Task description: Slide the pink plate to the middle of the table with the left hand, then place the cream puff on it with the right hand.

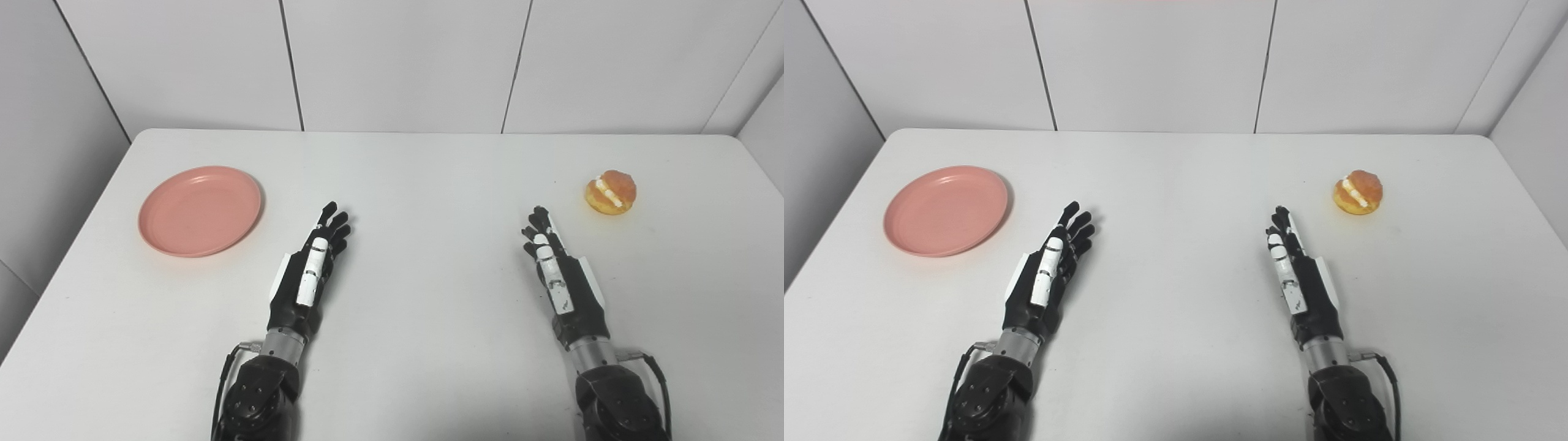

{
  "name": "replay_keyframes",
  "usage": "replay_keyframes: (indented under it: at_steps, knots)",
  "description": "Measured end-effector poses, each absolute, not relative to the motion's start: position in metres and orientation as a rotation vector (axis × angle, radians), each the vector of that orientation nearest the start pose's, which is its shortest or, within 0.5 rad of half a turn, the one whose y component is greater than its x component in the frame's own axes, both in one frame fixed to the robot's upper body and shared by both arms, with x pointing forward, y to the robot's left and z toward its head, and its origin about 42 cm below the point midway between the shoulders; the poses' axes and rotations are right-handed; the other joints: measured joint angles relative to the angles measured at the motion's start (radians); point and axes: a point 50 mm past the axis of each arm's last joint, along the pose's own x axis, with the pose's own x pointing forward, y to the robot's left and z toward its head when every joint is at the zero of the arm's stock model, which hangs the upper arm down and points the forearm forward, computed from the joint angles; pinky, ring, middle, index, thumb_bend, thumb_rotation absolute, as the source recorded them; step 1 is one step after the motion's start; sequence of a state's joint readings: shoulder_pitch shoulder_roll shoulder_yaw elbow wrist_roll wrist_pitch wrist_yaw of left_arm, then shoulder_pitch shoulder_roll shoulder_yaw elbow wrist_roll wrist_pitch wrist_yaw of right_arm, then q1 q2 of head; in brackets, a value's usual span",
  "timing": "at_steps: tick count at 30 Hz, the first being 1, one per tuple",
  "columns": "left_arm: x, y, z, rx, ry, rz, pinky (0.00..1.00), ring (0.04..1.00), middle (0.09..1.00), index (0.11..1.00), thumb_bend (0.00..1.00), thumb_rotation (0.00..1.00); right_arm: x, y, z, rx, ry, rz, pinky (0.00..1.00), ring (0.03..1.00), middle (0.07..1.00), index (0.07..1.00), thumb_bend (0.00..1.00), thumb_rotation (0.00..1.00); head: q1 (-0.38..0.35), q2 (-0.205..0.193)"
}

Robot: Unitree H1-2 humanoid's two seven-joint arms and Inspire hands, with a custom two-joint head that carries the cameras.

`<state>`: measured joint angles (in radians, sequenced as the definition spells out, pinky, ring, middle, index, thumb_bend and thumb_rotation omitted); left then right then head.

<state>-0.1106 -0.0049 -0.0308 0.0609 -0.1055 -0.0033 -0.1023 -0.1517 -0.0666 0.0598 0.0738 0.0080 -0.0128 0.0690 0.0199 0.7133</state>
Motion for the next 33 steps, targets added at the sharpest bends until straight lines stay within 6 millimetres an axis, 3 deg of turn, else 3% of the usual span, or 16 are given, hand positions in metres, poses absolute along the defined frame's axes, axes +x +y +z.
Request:
replay_keyframes:
  at_steps: [28,33]
  knots:
    - [0.3186,0.1853,0.1111,-0.104,-0.051,-0.165,1.00,1.000,1.000,1.000,0.42,1.00,0.3318,-0.2010,0.1199,-0.071,-0.082,0.161,0.95,0.967,0.983,0.988,0.24,1.00,0.000,-0.002]
    - [0.3186,0.1851,0.1111,-0.104,-0.051,-0.165,1.00,1.000,1.000,1.000,0.43,1.00,0.3318,-0.2011,0.1199,-0.069,-0.082,0.161,0.96,0.971,0.987,0.992,0.24,1.00,0.035,-0.026]
